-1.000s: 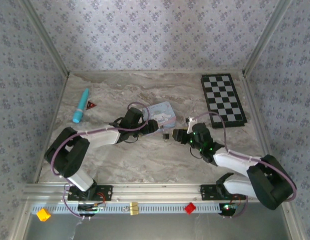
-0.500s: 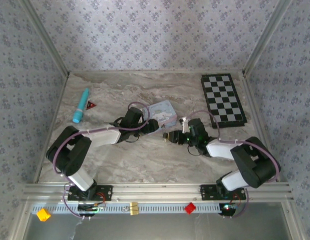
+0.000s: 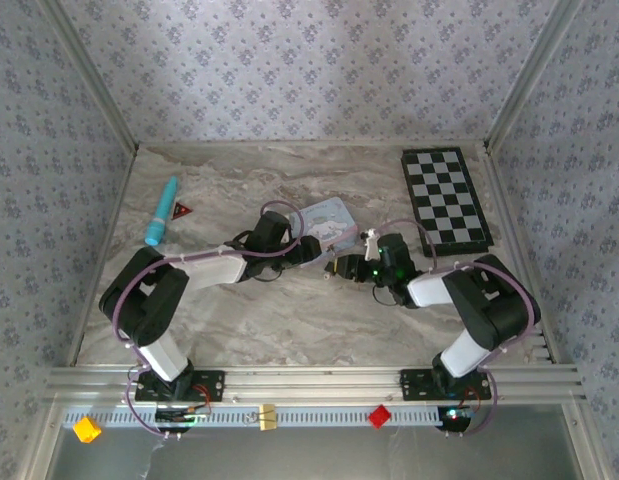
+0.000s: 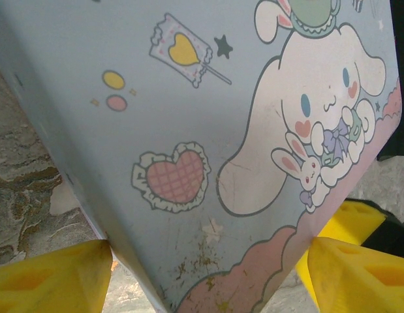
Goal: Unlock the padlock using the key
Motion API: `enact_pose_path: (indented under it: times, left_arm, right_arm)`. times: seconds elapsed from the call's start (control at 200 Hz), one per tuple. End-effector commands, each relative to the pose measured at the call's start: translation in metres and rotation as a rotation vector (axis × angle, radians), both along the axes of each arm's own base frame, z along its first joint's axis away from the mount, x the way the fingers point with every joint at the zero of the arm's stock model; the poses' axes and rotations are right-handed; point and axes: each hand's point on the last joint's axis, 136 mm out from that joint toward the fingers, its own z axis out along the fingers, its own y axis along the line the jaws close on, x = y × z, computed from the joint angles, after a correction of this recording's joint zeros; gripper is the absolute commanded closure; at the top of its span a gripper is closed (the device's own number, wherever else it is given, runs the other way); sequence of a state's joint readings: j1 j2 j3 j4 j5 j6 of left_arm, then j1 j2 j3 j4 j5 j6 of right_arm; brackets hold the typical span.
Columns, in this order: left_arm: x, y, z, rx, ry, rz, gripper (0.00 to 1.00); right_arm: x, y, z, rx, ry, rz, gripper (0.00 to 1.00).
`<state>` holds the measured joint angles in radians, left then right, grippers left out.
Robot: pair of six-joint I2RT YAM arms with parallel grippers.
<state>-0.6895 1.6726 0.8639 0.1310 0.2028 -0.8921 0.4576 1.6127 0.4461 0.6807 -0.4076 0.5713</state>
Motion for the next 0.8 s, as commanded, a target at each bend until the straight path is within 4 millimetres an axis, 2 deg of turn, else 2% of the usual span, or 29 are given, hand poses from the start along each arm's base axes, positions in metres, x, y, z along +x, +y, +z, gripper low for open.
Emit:
enact_pose_path:
  times: [0.0, 0.215, 0.44, 0.615, 0.795]
  left_arm:
    - [-0.002, -0.005, -0.003, 0.006, 0.021, -0.014, 0.22]
    - [-0.001, -0.006, -0.003, 0.003, 0.022, -0.015, 0.22]
    - [-0.002, -0.007, -0.002, -0.004, 0.023, -0.017, 0.22]
    - [-0.002, -0.008, -0.002, -0.009, 0.025, -0.017, 0.22]
    - [-0.002, -0.008, 0.000, -0.013, 0.023, -0.016, 0.22]
  right_arm:
    - [0.013, 0.007, 0.016, 0.086, -0.045, -0.002, 0.53]
    - [0.018, 0.010, 0.005, 0.093, -0.017, -0.019, 0.51]
    - [0.020, 0.020, 0.000, 0.123, -0.011, -0.005, 0.61]
    - [0.024, 0.024, -0.007, 0.146, 0.002, -0.013, 0.62]
    - [0.024, 0.029, -0.016, 0.145, 0.019, -0.015, 0.68]
